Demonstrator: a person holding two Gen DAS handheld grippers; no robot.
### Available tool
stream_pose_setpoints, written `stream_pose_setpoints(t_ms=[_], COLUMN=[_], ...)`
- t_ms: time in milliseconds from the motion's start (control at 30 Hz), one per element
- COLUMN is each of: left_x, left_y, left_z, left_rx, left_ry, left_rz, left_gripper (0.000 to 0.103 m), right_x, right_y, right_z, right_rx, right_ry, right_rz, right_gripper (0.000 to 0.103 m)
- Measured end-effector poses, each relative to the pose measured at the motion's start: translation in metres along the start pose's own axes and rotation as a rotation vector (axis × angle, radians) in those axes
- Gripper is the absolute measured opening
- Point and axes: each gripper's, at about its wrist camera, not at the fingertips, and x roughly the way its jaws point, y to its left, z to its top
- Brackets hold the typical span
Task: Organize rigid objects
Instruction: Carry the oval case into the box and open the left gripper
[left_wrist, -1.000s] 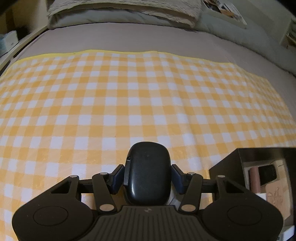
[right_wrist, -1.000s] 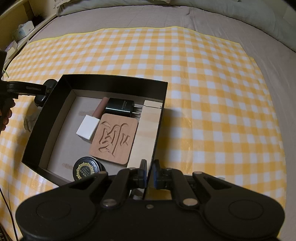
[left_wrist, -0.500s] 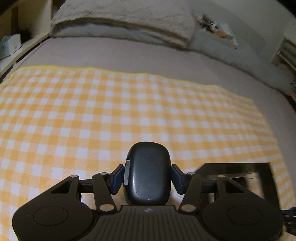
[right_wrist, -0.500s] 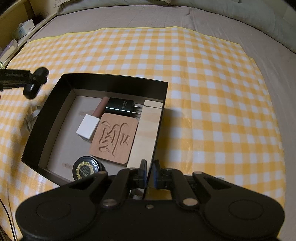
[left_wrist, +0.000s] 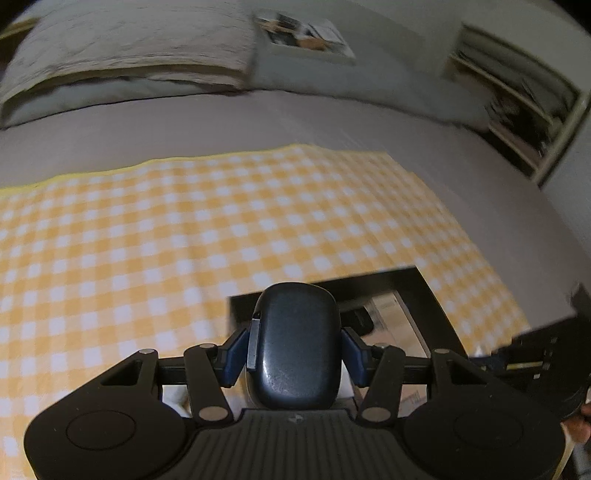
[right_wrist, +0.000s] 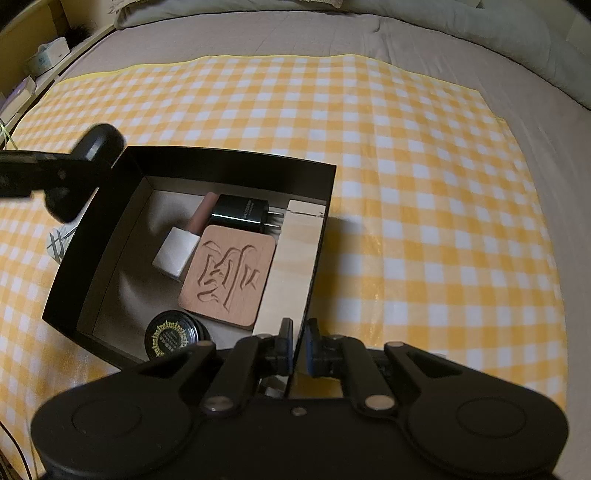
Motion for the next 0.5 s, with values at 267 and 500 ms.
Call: stream_pose_setpoints(t_ms=[267, 500], left_x=[0.026, 0.039], left_y=[-0.022, -0.014], left_z=[-0.008, -0.009], left_rx=[0.146, 0.186], left_ry=[0.044, 0.034], left_rz=[0.043, 0.088], left_gripper=[0.054, 0.055], right_x=[-0.001, -0.001], right_y=[0.000, 0.000], right_z=[0.000, 0.000], right_rx=[0.000, 0.000], right_ry=[0.000, 0.000], right_rz=[0.000, 0.001], right_gripper=[0.007, 0.007])
